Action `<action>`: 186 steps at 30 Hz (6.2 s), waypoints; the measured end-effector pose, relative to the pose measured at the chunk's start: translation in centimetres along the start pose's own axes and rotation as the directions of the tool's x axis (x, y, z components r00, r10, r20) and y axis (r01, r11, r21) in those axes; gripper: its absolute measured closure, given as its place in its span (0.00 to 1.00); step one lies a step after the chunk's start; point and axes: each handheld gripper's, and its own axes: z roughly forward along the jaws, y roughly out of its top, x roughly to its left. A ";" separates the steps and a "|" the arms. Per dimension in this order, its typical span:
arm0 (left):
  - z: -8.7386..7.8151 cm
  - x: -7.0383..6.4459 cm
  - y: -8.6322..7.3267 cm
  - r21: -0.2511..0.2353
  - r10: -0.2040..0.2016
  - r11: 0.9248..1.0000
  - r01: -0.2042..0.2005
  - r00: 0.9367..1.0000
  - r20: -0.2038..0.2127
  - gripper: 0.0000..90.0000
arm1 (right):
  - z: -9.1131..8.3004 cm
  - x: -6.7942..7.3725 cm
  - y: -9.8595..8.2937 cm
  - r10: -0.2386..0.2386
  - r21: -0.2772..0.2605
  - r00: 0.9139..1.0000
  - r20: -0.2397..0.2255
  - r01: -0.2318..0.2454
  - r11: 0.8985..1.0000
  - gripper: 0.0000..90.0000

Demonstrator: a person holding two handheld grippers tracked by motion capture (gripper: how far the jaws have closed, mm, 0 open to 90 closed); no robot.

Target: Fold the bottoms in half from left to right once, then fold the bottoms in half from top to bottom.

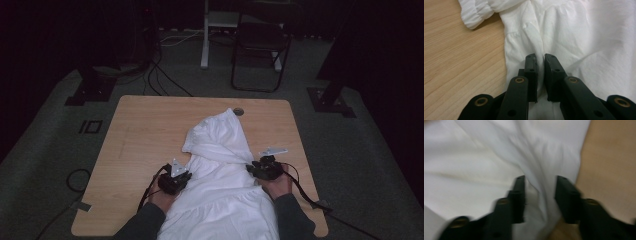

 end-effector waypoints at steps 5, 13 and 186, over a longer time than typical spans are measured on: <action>0.4 0.0 0.3 -0.001 0.002 1.000 -0.002 1.000 -0.002 0.89 | 0.0 1.8 3.2 -0.099 -0.077 0.995 -0.007 0.099 0.992 0.45; 0.4 -0.1 0.2 -0.008 0.005 1.000 -0.005 1.000 -0.004 0.89 | 5.0 5.6 5.8 -0.287 -0.034 0.955 -0.067 0.286 0.958 0.47; 6.6 3.2 6.1 0.024 -0.137 0.990 0.137 0.991 -0.011 0.33 | 3.2 1.4 2.0 0.114 -0.063 0.993 0.028 -0.112 0.992 0.60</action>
